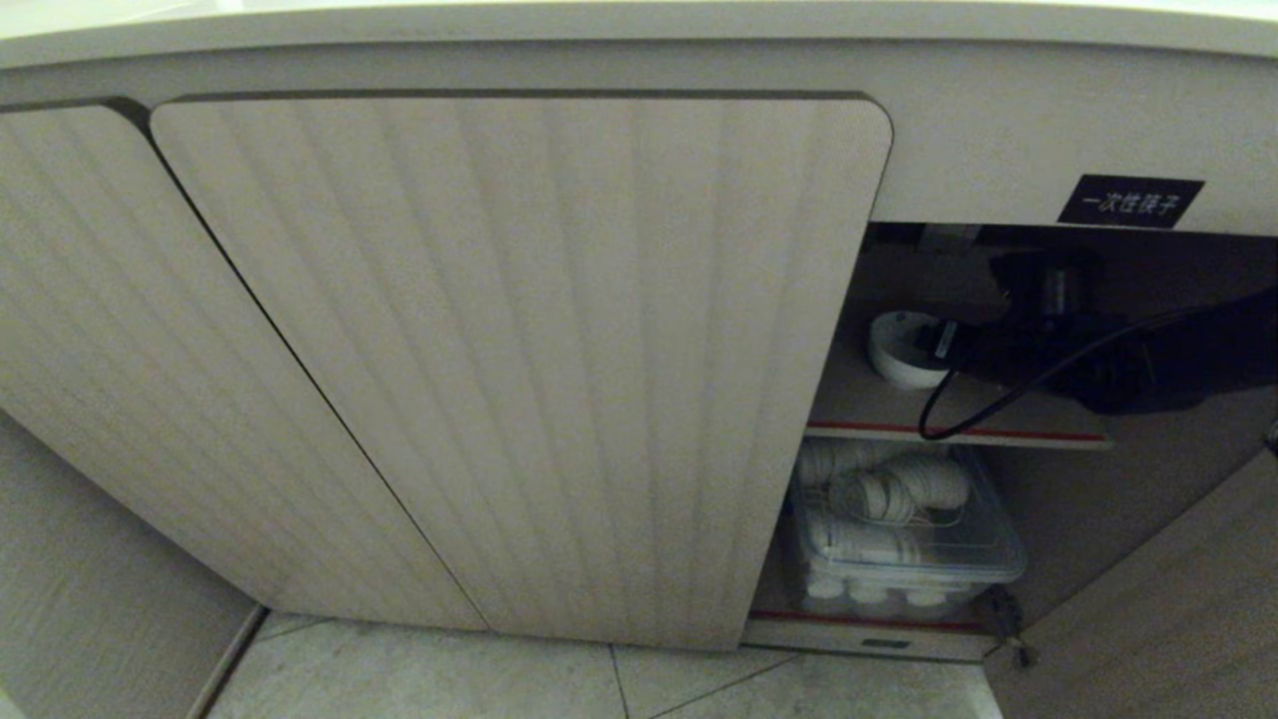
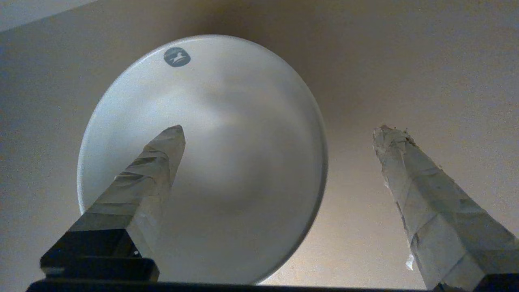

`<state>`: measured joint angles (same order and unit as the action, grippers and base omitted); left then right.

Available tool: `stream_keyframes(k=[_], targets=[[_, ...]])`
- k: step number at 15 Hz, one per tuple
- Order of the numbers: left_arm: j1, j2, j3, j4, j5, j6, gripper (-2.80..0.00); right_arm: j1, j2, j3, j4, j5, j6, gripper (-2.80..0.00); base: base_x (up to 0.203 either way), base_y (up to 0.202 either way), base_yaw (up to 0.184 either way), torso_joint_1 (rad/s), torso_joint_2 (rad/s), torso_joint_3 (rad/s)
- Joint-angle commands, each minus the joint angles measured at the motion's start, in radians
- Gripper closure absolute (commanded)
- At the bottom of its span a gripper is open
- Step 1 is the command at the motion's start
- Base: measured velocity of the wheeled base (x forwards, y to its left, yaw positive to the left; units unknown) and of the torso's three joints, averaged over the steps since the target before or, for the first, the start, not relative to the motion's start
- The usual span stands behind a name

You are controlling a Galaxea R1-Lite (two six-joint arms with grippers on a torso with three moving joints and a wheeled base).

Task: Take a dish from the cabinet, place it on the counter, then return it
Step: Take the bowl from the cabinet

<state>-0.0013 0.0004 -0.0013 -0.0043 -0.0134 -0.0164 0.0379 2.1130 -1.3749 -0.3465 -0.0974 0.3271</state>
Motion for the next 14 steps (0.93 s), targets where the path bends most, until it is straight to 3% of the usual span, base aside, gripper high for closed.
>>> stream_keyframes(k=[1,14], targets=[[0.000,0.000,0.001,0.000,0.000,0.000,0.00,0.000,0.002,-0.001,-0.003,-0.001,0.004,-2.80,0.000,0.000,0.000,0.000,0.00,0.000],[0.001,0.000,0.001,0.000,0.000,0.000,0.00,0.000,-0.004,0.000,-0.003,-0.001,0.006,-2.80,0.000,0.000,0.000,0.000,0.00,0.000]])
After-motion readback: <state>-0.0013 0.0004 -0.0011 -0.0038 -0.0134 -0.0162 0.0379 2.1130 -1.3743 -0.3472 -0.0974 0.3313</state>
